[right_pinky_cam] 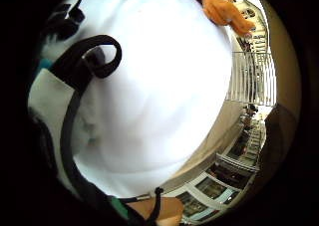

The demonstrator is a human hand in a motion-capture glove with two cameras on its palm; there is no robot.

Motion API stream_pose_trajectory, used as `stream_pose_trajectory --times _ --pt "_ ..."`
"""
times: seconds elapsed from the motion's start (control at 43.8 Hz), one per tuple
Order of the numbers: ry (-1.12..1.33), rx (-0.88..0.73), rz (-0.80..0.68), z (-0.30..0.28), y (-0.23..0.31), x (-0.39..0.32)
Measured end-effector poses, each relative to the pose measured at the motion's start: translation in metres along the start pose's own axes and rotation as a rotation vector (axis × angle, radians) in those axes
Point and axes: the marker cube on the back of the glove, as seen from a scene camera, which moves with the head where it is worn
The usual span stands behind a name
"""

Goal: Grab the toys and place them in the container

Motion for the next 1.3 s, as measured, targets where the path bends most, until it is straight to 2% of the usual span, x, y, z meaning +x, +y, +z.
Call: stream_pose_trajectory --times 0.16,0.297,0.411,0.525,0.639,0.753,0.936,1.05,1.164,1.301 --pt "0.091 -0.009 0.006 -0.014 -0.019 -0.006" --pt "-0.003 0.0 0.042 -0.047 -0.055 0.003" --pt "-0.044 0.119 0.115 -0.118 -0.075 -0.011" --pt "-0.092 0.29 0.052 -0.199 -0.12 -0.033" --pt "-0.147 0.389 -0.021 -0.278 -0.16 -0.089" --pt "-0.138 0.435 -0.081 -0.319 -0.19 -0.173" --pt "-0.102 0.362 -0.17 -0.289 -0.226 -0.266" --pt "-0.068 0.305 -0.184 -0.247 -0.248 -0.281" --pt "-0.086 0.149 -0.183 -0.208 -0.247 -0.297" --pt "-0.112 0.045 -0.218 -0.199 -0.244 -0.29"
